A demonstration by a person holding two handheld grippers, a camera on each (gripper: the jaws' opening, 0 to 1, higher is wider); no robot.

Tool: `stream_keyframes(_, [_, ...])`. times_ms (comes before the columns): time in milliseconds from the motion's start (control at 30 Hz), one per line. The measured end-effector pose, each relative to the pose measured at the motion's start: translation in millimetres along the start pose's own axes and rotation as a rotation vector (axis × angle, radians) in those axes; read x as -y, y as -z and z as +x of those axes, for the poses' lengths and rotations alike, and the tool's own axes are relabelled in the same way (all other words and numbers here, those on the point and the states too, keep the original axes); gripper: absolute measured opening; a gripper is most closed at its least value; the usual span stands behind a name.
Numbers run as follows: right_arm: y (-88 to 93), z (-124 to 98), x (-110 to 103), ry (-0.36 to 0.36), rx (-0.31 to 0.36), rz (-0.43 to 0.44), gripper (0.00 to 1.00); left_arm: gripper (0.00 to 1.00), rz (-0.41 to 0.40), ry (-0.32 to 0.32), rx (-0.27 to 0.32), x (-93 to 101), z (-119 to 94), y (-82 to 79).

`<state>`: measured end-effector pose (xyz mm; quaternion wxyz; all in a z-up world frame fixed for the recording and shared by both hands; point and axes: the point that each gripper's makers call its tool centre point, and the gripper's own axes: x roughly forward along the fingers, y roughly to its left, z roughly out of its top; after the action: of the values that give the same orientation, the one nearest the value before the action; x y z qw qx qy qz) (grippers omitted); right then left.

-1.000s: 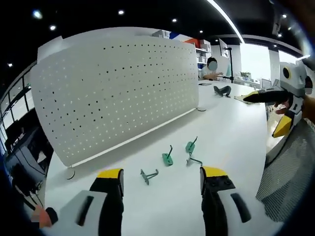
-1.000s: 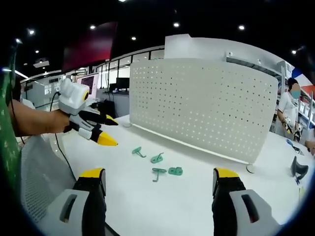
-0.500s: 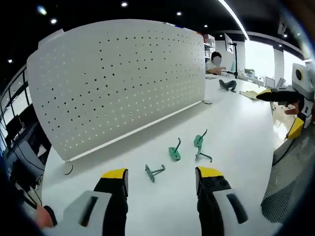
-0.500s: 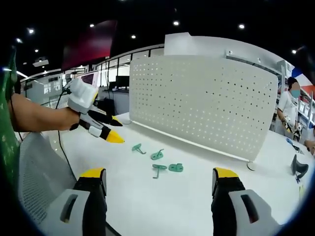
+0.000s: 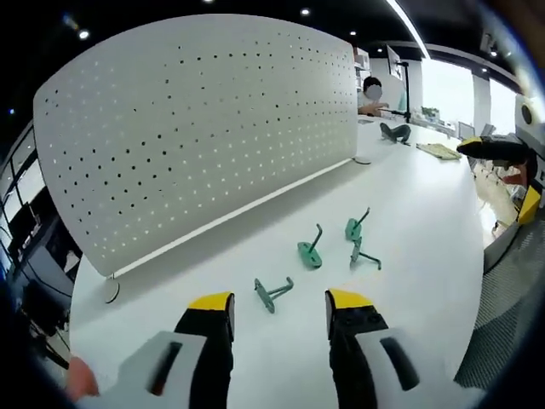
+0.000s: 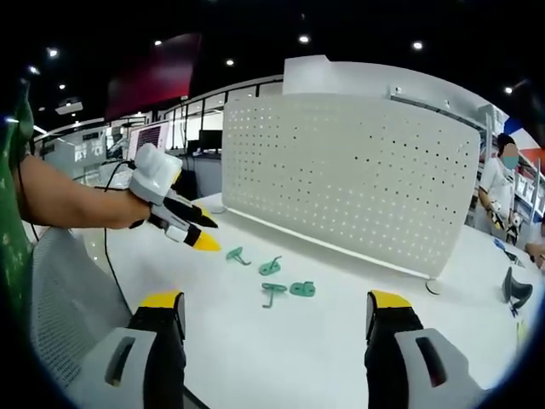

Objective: Insert the hook assembly into the mounting plate slot until the hook locks in place.

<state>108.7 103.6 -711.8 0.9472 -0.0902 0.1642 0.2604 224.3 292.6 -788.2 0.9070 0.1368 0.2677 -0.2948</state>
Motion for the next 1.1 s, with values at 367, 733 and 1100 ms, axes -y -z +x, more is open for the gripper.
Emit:
stream_keyframes(367, [0.5,0,1,0.005,-0.003,0.004,0.87,0.37,0.008,0.001,-0.039,-1.8,12,9.0])
stream_keyframes(733, [0.9,-1,3,0.010,-0.003,0.011,0.86,0.29,0.000,0.011,-0.070,-1.3,30,17.2])
stream_keyframes(1100, [2.5,0,3,0.010,-0.010,0.017,0.86,0.22,0.011,-0.004,-0.065,-6.1,35,19.3])
